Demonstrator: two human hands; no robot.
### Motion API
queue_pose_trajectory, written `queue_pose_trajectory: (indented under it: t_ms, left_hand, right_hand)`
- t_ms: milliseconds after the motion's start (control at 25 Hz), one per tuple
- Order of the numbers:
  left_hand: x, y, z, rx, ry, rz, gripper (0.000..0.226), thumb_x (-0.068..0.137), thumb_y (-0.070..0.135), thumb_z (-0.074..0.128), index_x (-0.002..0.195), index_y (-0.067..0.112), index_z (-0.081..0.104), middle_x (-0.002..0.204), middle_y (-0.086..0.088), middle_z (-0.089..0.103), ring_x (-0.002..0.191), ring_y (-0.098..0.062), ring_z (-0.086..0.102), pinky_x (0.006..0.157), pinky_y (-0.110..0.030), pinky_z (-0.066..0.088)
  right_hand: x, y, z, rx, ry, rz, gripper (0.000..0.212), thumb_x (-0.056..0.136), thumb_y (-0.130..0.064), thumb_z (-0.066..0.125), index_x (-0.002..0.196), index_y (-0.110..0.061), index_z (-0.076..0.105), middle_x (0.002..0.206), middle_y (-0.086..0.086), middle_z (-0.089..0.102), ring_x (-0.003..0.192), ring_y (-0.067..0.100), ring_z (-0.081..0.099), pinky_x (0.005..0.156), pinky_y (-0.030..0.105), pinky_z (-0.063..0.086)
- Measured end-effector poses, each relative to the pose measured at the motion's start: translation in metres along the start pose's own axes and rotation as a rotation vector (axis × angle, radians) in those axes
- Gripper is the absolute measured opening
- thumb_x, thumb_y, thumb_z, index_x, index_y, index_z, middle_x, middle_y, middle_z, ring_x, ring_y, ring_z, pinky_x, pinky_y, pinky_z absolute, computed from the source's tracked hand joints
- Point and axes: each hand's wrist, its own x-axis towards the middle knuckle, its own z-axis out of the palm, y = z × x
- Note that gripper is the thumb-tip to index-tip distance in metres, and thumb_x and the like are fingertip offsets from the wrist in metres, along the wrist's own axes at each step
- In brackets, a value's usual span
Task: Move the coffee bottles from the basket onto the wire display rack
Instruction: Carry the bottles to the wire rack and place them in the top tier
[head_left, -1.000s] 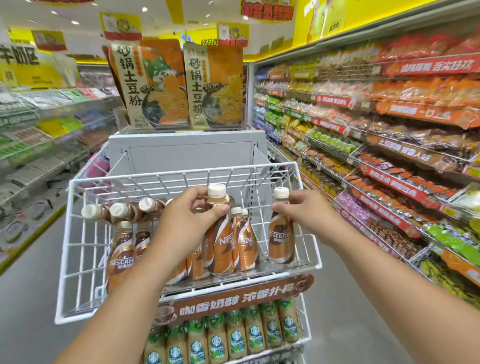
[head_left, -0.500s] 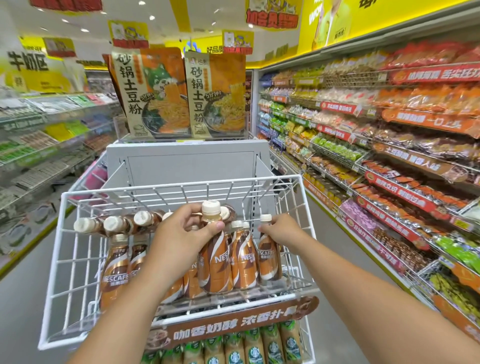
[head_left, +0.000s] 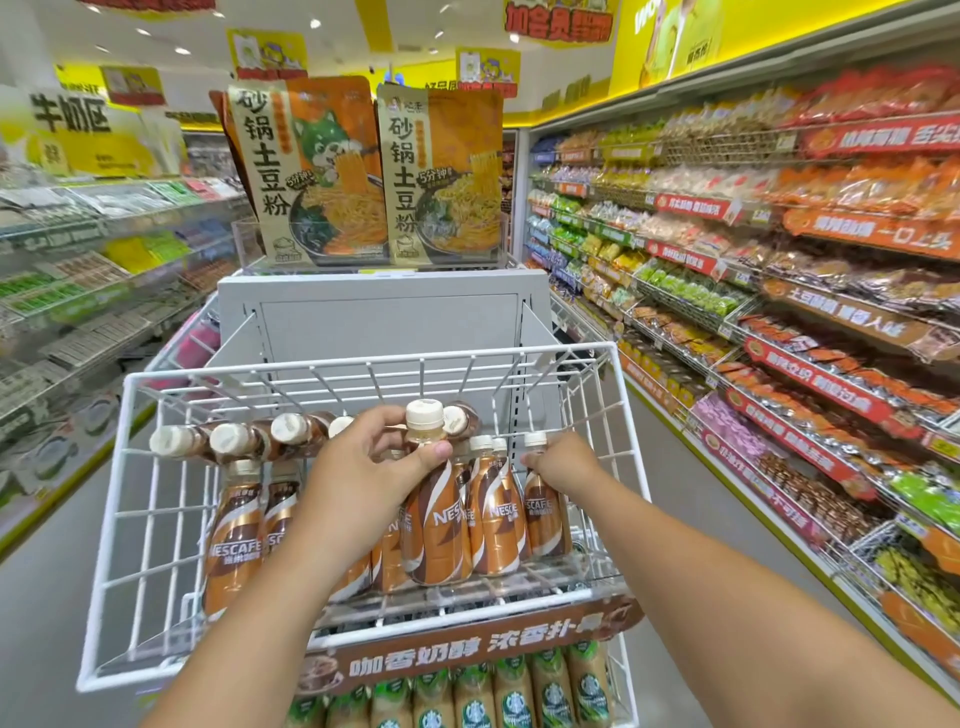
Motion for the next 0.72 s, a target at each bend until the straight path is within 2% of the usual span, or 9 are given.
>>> queue_pose_trajectory:
  t_ms: [40, 80, 200, 280, 360, 440, 560, 640, 720]
  left_hand:
    - [0.001, 0.0, 0.001, -0.004, -0.001, -0.004, 0.026, 0.082, 0.038, 0.082, 0.1, 0.044, 0.064, 0.101, 0.022, 0.068, 0.098, 0.009, 0.061, 0.074, -0.015, 0.044]
    - [0.001, -0.001, 0.002, -0.007, -0.004, -0.008, 0.027, 0.082, 0.038, 0.082, 0.102, 0.043, 0.064, 0.102, 0.02, 0.07, 0.098, 0.008, 0.063, 0.076, -0.016, 0.046]
    - [0.006, -0.005, 0.004, -0.02, 0.002, -0.01, 0.031, 0.08, 0.039, 0.083, 0.107, 0.04, 0.066, 0.107, 0.014, 0.074, 0.103, -0.001, 0.068, 0.089, -0.026, 0.053]
    - [0.008, -0.007, 0.004, -0.026, 0.002, -0.009, 0.032, 0.08, 0.039, 0.083, 0.108, 0.039, 0.067, 0.108, 0.011, 0.075, 0.105, -0.004, 0.068, 0.091, -0.028, 0.053]
    - [0.009, -0.009, 0.004, -0.032, -0.003, -0.013, 0.032, 0.081, 0.038, 0.082, 0.109, 0.038, 0.067, 0.107, 0.01, 0.075, 0.101, -0.003, 0.069, 0.089, -0.026, 0.053]
    - [0.01, -0.009, 0.006, -0.028, -0.015, -0.019, 0.034, 0.081, 0.038, 0.083, 0.111, 0.037, 0.067, 0.106, 0.011, 0.075, 0.1, -0.004, 0.07, 0.088, -0.027, 0.053]
    - [0.013, -0.01, 0.009, -0.027, -0.016, -0.023, 0.039, 0.079, 0.038, 0.084, 0.114, 0.035, 0.067, 0.106, 0.012, 0.075, 0.098, -0.003, 0.07, 0.084, -0.024, 0.053]
    - [0.015, -0.009, 0.012, -0.021, -0.016, -0.02, 0.038, 0.08, 0.036, 0.084, 0.114, 0.033, 0.067, 0.102, 0.014, 0.076, 0.091, 0.003, 0.07, 0.076, -0.016, 0.05]
    - [0.016, -0.007, 0.016, -0.043, -0.019, -0.018, 0.035, 0.082, 0.032, 0.084, 0.113, 0.032, 0.068, 0.096, 0.016, 0.077, 0.084, 0.005, 0.071, 0.071, -0.013, 0.049]
  right_hand:
    - [0.002, 0.001, 0.003, -0.006, 0.009, 0.005, 0.043, 0.094, -0.034, 0.074, 0.113, 0.004, 0.066, 0.106, 0.019, 0.068, 0.102, 0.035, 0.068, 0.085, 0.04, 0.055]
    - [0.004, 0.001, 0.006, -0.015, 0.011, 0.017, 0.045, 0.094, -0.034, 0.074, 0.12, 0.003, 0.064, 0.113, 0.018, 0.068, 0.105, 0.034, 0.068, 0.087, 0.038, 0.054]
    - [0.007, 0.0, 0.009, -0.075, 0.011, 0.043, 0.032, 0.095, -0.034, 0.071, 0.104, -0.006, 0.06, 0.102, 0.012, 0.065, 0.087, 0.027, 0.061, 0.076, 0.032, 0.052]
    - [0.006, -0.003, 0.009, -0.083, 0.016, 0.069, 0.033, 0.096, -0.036, 0.07, 0.105, -0.006, 0.06, 0.102, 0.01, 0.064, 0.086, 0.027, 0.06, 0.073, 0.031, 0.049]
    - [-0.003, -0.006, 0.007, -0.073, -0.003, 0.084, 0.047, 0.097, -0.038, 0.068, 0.127, -0.004, 0.06, 0.118, 0.013, 0.068, 0.097, 0.029, 0.064, 0.079, 0.033, 0.051]
    - [-0.019, -0.011, 0.001, -0.048, -0.026, 0.091, 0.064, 0.098, -0.04, 0.067, 0.147, -0.003, 0.047, 0.134, 0.018, 0.064, 0.115, 0.033, 0.064, 0.089, 0.036, 0.052]
    - [-0.051, -0.019, -0.014, -0.053, -0.045, 0.044, 0.073, 0.099, -0.039, 0.064, 0.155, -0.003, 0.034, 0.129, 0.018, 0.064, 0.112, 0.031, 0.065, 0.086, 0.037, 0.053]
    - [-0.077, -0.024, -0.026, -0.015, -0.021, -0.068, 0.067, 0.099, -0.039, 0.064, 0.154, -0.01, 0.04, 0.142, 0.009, 0.059, 0.12, 0.025, 0.062, 0.09, 0.034, 0.052]
    - [-0.106, -0.03, -0.032, 0.107, -0.096, -0.208, 0.055, 0.096, -0.037, 0.068, 0.147, -0.019, 0.054, 0.14, -0.004, 0.062, 0.122, 0.013, 0.061, 0.101, 0.032, 0.051]
